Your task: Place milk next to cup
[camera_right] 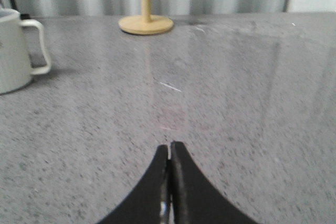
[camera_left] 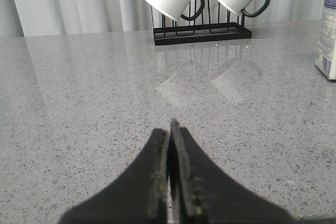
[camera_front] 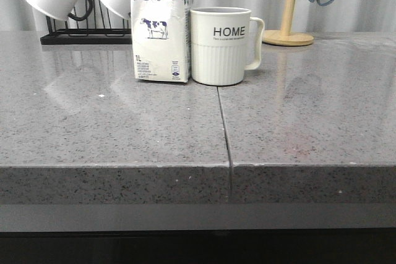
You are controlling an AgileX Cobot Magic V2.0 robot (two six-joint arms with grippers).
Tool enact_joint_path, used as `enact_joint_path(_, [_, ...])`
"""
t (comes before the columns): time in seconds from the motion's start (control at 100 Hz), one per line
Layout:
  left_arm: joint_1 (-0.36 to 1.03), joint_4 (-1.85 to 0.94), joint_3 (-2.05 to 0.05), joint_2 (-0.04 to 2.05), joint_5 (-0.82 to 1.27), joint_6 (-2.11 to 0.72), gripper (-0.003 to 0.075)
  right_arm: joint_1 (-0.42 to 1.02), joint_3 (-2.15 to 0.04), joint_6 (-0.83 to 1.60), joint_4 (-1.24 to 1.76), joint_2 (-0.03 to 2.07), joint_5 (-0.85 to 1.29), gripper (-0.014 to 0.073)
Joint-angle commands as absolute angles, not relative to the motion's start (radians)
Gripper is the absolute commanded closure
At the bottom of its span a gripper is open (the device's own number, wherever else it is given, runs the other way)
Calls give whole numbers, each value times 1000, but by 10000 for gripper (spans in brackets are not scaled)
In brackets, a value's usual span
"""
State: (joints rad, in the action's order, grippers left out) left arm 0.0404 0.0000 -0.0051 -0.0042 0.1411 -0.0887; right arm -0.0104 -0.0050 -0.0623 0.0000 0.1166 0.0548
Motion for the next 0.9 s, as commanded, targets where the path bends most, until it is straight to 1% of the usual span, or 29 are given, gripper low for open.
enact_joint_path(0.0, [39,0,40,-34,55,-86,741,-33,14,-58,-11,82,-66,659])
enact_joint_path(0.15, [39,0,40,-34,55,-86,741,-44,18,-58,-15,-34,22,659])
enact_joint_path(0.37, [39,0,40,-34,55,-86,741,-45,18,-58,-15,-28,55,659])
enact_joint_path(0.89, [39,0,40,-34,55,-86,741,-45,18,-58,-15,-28,61,659])
